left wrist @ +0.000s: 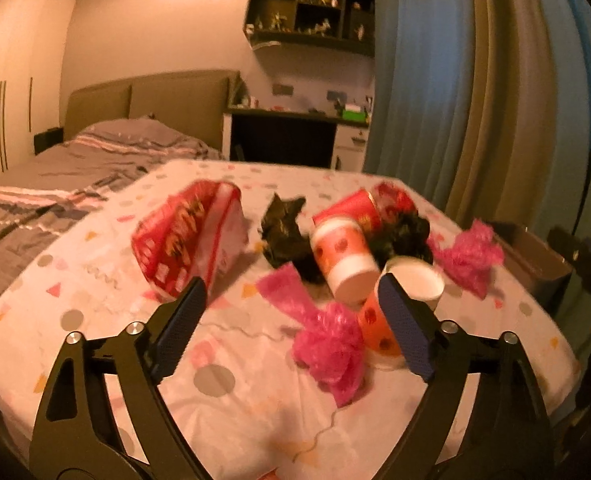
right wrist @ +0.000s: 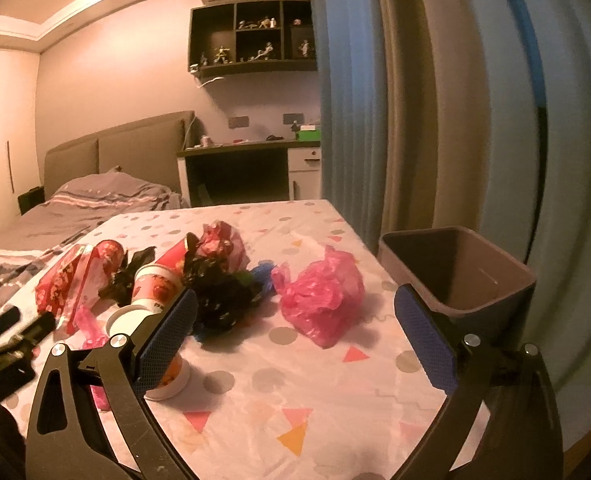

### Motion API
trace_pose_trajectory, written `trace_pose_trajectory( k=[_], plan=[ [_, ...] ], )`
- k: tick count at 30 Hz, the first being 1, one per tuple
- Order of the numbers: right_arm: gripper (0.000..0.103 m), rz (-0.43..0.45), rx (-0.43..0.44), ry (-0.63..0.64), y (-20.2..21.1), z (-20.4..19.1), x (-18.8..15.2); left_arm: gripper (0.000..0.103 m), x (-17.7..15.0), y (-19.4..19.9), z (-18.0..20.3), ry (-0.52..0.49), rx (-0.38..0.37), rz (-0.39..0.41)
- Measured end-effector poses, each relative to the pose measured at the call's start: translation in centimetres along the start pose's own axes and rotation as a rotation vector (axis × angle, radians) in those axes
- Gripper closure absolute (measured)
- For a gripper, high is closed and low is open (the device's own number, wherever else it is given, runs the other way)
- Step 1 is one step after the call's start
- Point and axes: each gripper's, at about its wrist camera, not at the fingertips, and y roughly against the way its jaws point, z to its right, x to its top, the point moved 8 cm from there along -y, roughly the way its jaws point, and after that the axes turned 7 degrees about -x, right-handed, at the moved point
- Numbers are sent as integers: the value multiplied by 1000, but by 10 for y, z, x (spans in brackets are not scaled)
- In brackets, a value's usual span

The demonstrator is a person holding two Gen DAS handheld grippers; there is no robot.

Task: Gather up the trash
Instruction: 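Grasp the pink plastic bag with the left tool while the right tool grasps the black plastic bag, then carry the pink bag in the left tool while the right tool carries the black bag over the gray bin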

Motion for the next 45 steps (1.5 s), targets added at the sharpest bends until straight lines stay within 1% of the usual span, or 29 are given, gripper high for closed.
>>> trace_pose_trajectory(
  k=[1, 2, 6, 8, 10, 11, 12, 13, 14, 15, 16, 17, 19, 23, 25, 28, 32, 34, 35, 36, 37, 39, 41, 45],
  plan=[
    [9, -2, 7, 5, 0, -4, -1, 27, -3, -6, 0, 2, -8, -21],
    [9, -5, 12, 10, 0, -9, -2, 31, -7, -12, -1, 9, -18, -47],
    [11, -23, 37, 18, -7, -17, -2, 38, -20, -31, 3, 1, -46, -116],
    [12, -31, 51, 22, -11, -18, -2, 47, -27, -42, 5, -9, -61, -162],
    [13, -44, 73, 25, -23, -20, -3, 51, -34, -51, 6, -6, -81, -202],
    [14, -48, 82, 30, -26, -23, -3, 54, -36, -53, 6, 0, -91, -210],
    [19, -51, 87, 34, -28, -26, -3, 57, -36, -54, 6, 5, -109, -213],
    [25, -60, 96, 40, -32, -28, -3, 66, -36, -55, 7, 6, -116, -213],
    [26, -68, 105, 47, -36, -33, -3, 75, -35, -55, 7, 8, -122, -212],
    [28, -81, 117, 53, -43, -36, -4, 77, -34, -55, 6, 9, -122, -210],
    [31, -92, 129, 57, -48, -39, -5, 84, -33, -55, 5, 10, -122, -206],
    [33, -102, 138, 62, -52, -43, -6, 88, -32, -54, 3, 15, -118, -198],
    [38, -131, 165, 72, -64, -49, -9, 91, -28, -51, -2, 26, -110, -186],
    [46, -173, 195, 82, -85, -60, -10, 92, -10, -39, -15, 50, -86, -134],
    [50, -177, 202, 90, -94, -66, -10, 92, 4, -33, -23, 54, -68, -97],
    [50, -186, 217, 100, -108, -76, -9, 92, 21, -29, -31, 62, -42, -62],
    [51, -217, 247, 112, -127, -88, -10, 92, 32, -34, -36, 76, -25, -52],
    [64, -238, 257, 126, -136, -93, -13, 92, 34, -36, -36, 78, -25, -53],
    [67, -251, 264, 129, -140, -96, -15, 92, 35, -37, -35, 77, -25, -54],
    [74, -261, 272, 128, -143, -97, -17, 92, 35, -39, -34, 76, -24, -55],
    [85, -266, 280, 129, -144, -98, -17, 92, 35, -40, -34, 75, -24, -56],
    [94, -260, 282, 143, -144, -100, -17, 92, 35, -42, -34, 73, -22, -58],
    [98, -240, 284, 154, -141, -101, -14, 91, 35, -44, -33, 72, -21, -63],
    [100, -196, 290, 158, -130, -101, -6, 92, 37, -42, -29, 62, -21, -57]
  ],
)
